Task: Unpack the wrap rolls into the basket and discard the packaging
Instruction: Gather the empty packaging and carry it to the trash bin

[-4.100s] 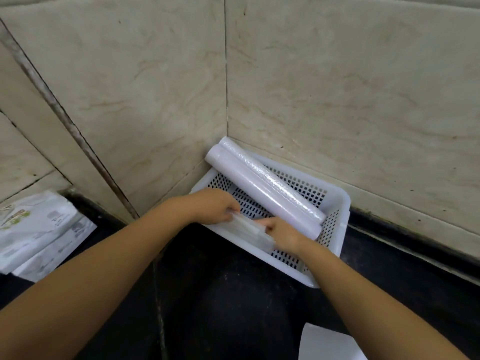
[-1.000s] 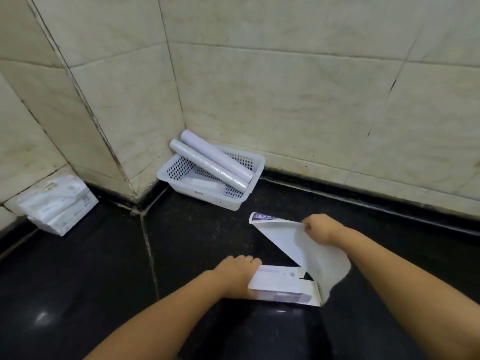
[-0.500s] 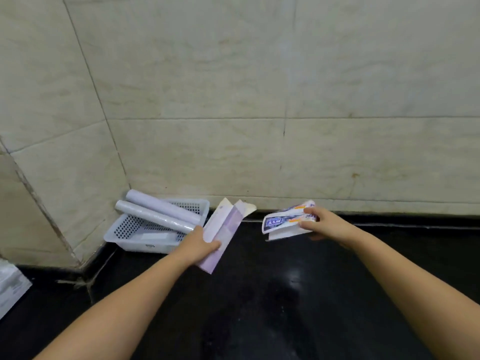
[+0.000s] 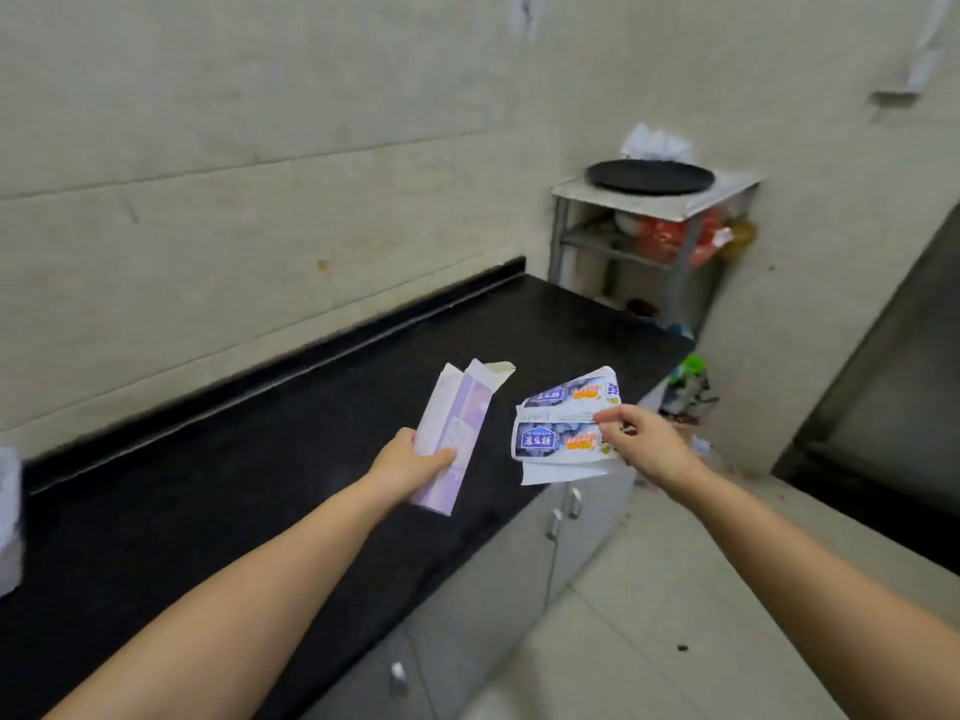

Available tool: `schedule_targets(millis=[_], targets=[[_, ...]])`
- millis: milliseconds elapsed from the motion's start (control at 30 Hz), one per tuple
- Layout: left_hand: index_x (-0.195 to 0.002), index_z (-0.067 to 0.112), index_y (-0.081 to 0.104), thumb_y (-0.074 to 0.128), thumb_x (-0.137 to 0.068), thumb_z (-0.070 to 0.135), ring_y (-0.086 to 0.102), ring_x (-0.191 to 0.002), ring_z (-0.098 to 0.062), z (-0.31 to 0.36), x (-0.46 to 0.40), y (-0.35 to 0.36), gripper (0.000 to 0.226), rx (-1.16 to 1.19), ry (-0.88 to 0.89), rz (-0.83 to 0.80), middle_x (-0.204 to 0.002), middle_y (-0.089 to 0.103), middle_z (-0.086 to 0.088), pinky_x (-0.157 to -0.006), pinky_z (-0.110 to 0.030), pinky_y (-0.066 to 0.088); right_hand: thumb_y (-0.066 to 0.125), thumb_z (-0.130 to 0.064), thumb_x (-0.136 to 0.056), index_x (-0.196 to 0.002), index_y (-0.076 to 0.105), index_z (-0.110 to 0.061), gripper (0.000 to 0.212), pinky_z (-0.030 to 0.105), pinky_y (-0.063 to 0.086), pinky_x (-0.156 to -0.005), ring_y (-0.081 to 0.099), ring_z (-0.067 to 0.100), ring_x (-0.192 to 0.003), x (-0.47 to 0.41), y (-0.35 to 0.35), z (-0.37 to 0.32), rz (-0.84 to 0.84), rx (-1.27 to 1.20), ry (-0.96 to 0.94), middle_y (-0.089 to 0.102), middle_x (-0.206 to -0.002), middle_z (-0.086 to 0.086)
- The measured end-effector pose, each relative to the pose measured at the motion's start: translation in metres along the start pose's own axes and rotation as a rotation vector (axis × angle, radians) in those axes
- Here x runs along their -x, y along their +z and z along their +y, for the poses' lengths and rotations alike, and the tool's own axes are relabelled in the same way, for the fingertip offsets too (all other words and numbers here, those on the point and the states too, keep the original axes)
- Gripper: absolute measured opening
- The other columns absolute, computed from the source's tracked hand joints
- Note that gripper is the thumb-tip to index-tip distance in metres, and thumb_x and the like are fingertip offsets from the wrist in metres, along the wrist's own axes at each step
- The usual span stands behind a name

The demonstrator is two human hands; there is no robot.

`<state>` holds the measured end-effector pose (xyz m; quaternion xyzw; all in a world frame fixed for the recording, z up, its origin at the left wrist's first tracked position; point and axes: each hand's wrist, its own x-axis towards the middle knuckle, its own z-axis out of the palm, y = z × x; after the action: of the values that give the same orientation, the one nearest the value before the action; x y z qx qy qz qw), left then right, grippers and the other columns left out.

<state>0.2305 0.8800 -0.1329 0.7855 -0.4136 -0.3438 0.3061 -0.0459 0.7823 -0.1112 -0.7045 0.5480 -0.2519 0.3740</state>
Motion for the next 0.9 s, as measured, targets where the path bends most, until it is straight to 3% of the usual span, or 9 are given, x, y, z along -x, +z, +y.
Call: schedule_targets(millis=[100, 167, 233, 367, 533, 600, 800, 900], targets=[[-0.119, 0.011, 0.047, 0.067, -0.078, 0.042, 0.06, -0.094, -0.021, 0.058, 0.013, 0.089, 0.054, -0.04, 0.108, -0.179, -0.112, 0.058, -0.005, -0.074, -0.032, 0.05, 0.056, -0.009, -0.089, -0.109, 0.067, -0.007, 0.023, 0.013, 0.04, -0.054, 0.053, 0.017, -0.07, 0.053, -0.079, 0.075, 0.158, -0.004, 0.125, 0.062, -0.089, 0.005], [-0.12, 0.009, 0.048, 0.067, -0.079, 0.041, 0.059, -0.093, -0.022, 0.099, 0.024, 0.149, 0.055, -0.104, 0.18, -0.277, -0.113, 0.058, -0.007, -0.073, -0.031, 0.048, 0.054, -0.005, -0.09, -0.108, 0.067, -0.005, 0.022, 0.003, 0.037, -0.046, 0.053, 0.01, -0.064, 0.091, -0.13, 0.123, 0.25, -0.006, 0.215, 0.061, -0.091, 0.007], [-0.121, 0.007, 0.05, 0.066, -0.082, 0.038, 0.057, -0.092, -0.022, 0.141, 0.038, 0.215, 0.053, -0.156, 0.253, -0.377, -0.117, 0.059, -0.01, -0.073, -0.03, 0.045, 0.053, -0.005, -0.091, -0.108, 0.067, -0.006, 0.022, 0.0, 0.037, -0.045, 0.052, 0.006, -0.063, 0.132, -0.18, 0.172, 0.325, 0.003, 0.307, 0.062, -0.095, 0.008], [-0.124, 0.004, 0.051, 0.067, -0.082, 0.037, 0.059, -0.102, -0.027, 0.212, 0.087, 0.357, 0.055, -0.17, 0.339, -0.57, -0.123, 0.06, -0.014, -0.084, -0.033, 0.048, 0.054, -0.01, -0.092, -0.109, 0.066, -0.013, 0.021, 0.018, 0.044, -0.065, 0.058, 0.012, -0.081, 0.22, -0.273, 0.266, 0.455, 0.01, 0.458, 0.062, -0.106, 0.004], [-0.121, 0.01, 0.053, 0.067, -0.081, 0.038, 0.06, -0.098, -0.026, 0.259, 0.168, 0.508, 0.051, -0.188, 0.361, -0.768, -0.119, 0.062, -0.011, -0.076, -0.032, 0.049, 0.055, -0.009, -0.088, -0.101, 0.067, -0.017, 0.019, 0.022, 0.044, -0.064, 0.059, 0.014, -0.075, 0.318, -0.352, 0.353, 0.592, -0.018, 0.655, 0.066, -0.103, 0.005], [-0.121, 0.011, 0.053, 0.066, -0.08, 0.04, 0.061, -0.099, -0.026, 0.271, 0.189, 0.553, 0.051, -0.235, 0.386, -0.838, -0.118, 0.062, -0.01, -0.073, -0.031, 0.048, 0.055, -0.009, -0.088, -0.103, 0.067, -0.015, 0.021, 0.029, 0.047, -0.074, 0.061, 0.02, -0.085, 0.344, -0.37, 0.38, 0.632, -0.047, 0.729, 0.066, -0.107, 0.007], [-0.122, 0.01, 0.048, 0.067, -0.08, 0.041, 0.06, -0.102, -0.028, 0.288, 0.2, 0.67, 0.055, -0.368, 0.365, -0.999, -0.119, 0.06, -0.012, -0.076, -0.035, 0.05, 0.053, -0.009, -0.09, -0.107, 0.066, -0.011, 0.022, 0.037, 0.051, -0.086, 0.064, 0.028, -0.097, 0.374, -0.406, 0.469, 0.638, -0.1, 0.903, 0.066, -0.112, 0.012], [-0.121, 0.009, 0.046, 0.066, -0.081, 0.042, 0.061, -0.101, -0.028, 0.293, 0.186, 0.73, 0.055, -0.402, 0.311, -1.07, -0.118, 0.059, -0.013, -0.066, -0.031, 0.048, 0.052, -0.012, -0.092, -0.11, 0.064, -0.012, 0.022, 0.037, 0.054, -0.083, 0.065, 0.027, -0.094, 0.359, -0.429, 0.519, 0.598, -0.117, 0.973, 0.066, -0.11, 0.012]])
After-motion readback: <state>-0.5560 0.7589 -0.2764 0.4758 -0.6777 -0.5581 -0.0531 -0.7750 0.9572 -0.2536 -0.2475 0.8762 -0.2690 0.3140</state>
